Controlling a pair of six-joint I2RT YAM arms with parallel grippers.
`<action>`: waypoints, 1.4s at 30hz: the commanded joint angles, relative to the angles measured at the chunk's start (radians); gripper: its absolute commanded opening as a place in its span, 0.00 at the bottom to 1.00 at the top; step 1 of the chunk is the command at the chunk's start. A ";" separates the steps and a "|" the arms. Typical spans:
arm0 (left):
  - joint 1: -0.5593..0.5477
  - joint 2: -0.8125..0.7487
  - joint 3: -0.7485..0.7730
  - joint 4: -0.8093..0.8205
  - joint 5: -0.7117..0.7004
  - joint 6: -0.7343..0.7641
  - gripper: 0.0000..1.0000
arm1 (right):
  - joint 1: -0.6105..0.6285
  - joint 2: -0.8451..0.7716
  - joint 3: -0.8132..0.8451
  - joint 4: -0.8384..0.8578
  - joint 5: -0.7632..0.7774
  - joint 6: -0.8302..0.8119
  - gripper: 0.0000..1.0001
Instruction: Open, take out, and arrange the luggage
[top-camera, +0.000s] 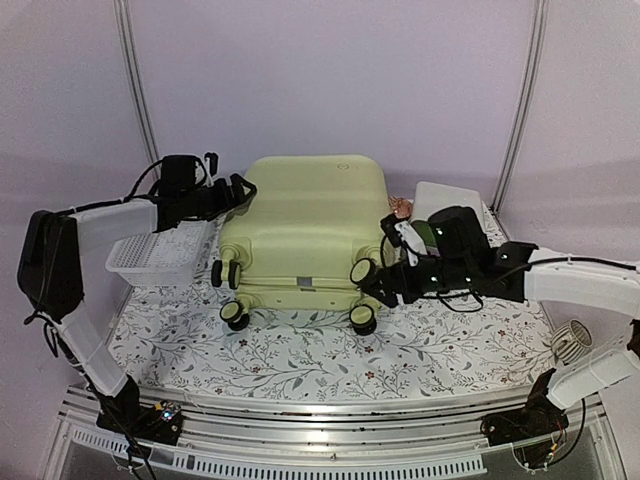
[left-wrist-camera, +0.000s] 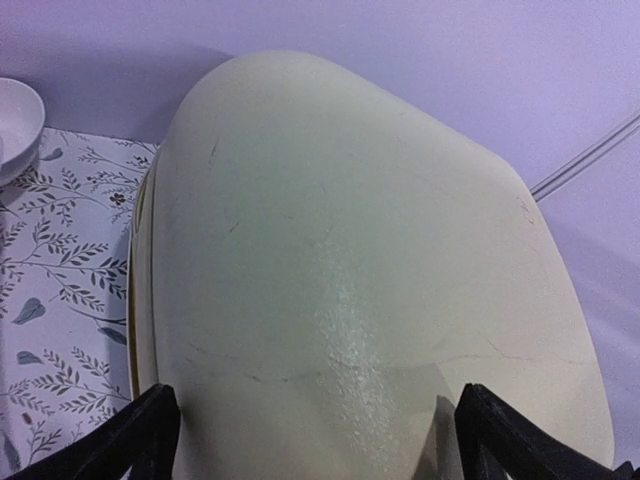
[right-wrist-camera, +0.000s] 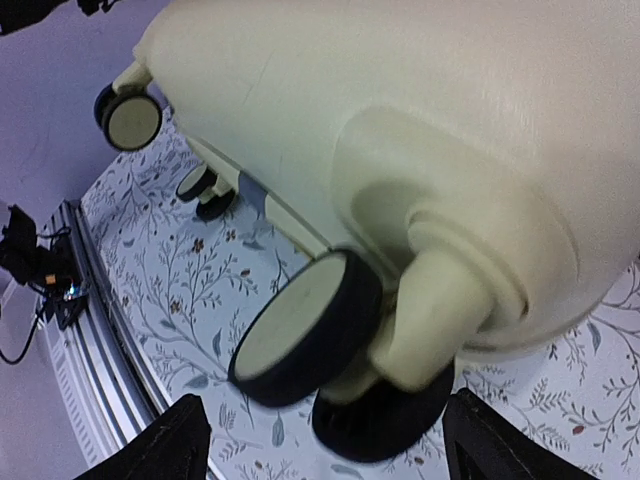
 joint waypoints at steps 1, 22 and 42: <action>-0.025 -0.139 -0.068 -0.042 -0.067 0.078 0.98 | 0.032 -0.204 -0.180 0.106 -0.033 0.030 0.85; -0.473 -0.716 -0.371 -0.390 -0.425 0.069 0.98 | 0.019 -0.235 -0.743 0.935 -0.027 0.244 0.80; -0.530 -0.830 -0.404 -0.433 -0.400 0.023 0.98 | -0.107 0.610 -0.661 1.976 -0.280 0.546 0.46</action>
